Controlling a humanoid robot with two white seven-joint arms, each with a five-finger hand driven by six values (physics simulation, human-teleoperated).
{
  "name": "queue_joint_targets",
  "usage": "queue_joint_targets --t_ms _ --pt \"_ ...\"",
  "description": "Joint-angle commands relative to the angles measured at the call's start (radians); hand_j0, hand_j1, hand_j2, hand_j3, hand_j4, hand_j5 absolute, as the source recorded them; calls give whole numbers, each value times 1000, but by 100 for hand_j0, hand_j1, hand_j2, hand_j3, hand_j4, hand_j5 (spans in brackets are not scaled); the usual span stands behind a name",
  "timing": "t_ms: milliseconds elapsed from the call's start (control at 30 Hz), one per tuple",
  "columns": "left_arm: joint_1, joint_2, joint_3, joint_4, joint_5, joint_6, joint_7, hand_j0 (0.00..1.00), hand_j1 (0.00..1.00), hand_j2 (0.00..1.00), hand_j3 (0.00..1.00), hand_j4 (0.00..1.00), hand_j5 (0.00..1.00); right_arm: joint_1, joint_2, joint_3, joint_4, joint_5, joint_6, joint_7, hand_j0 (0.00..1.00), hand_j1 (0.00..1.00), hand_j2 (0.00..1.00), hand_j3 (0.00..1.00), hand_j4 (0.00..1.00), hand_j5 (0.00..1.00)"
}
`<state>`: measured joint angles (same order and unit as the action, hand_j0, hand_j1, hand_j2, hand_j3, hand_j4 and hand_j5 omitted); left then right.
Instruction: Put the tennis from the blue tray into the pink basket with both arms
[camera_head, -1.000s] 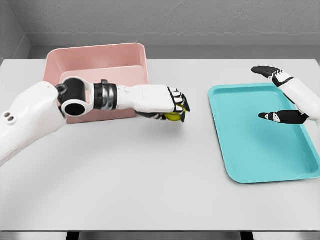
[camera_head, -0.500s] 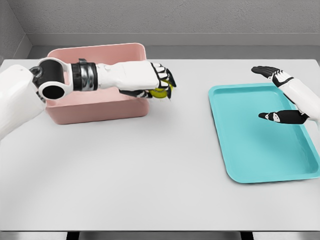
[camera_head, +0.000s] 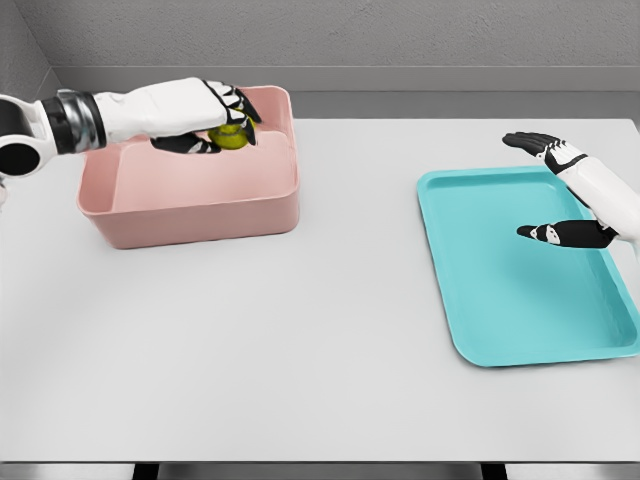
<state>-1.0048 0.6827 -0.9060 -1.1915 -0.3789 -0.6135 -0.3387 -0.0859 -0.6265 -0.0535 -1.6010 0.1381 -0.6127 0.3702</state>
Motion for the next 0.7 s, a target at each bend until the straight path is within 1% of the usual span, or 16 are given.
queue_joint_targets --t_ms 0,33,67,100,267,300,400,433,500,567,600,667 --pt "0 15 21 69 8 3 6 69 69 69 69 69 69 0 -1 0 0 -8 2 -1 100 100 100 100 100 100" --pt "0 14 24 81 8 3 7 78 78 78 78 78 78 0 -1 0 0 -8 2 -1 100 100 100 100 100 100" --pt "0 14 26 93 8 3 10 97 97 97 97 97 97 0 -1 0 0 -8 2 -1 100 100 100 100 100 100" --pt "2 14 29 95 11 3 10 100 100 100 100 100 100 0 -1 0 0 -8 2 -1 100 100 100 100 100 100" --pt "3 15 38 87 15 3 10 100 100 100 100 100 100 0 -1 0 0 -8 2 -1 100 100 100 100 100 100" --pt "8 27 38 82 15 3 10 100 100 100 100 100 100 0 -1 0 0 -8 2 -1 100 100 100 100 100 100" --pt "18 89 39 85 15 3 10 100 100 100 100 100 100 0 -1 0 0 -8 2 -1 100 100 100 100 100 100" --pt "31 110 39 87 15 3 10 100 100 100 100 100 100 0 -1 0 0 -8 2 -1 100 100 100 100 100 100" --pt "40 144 59 96 17 3 10 100 100 100 100 100 100 0 -1 0 0 -8 2 -1 100 100 100 100 100 100" --pt "89 201 79 98 90 3 6 100 100 100 100 100 100 0 -1 0 1 -8 2 -1 100 100 100 100 100 100" --pt "100 210 93 96 92 3 6 100 100 100 100 100 100 0 -1 0 0 -8 2 -1 100 100 100 100 100 100" --pt "106 224 96 95 94 3 4 100 100 100 100 100 100 0 -1 0 1 -8 2 -2 100 100 100 100 100 100"
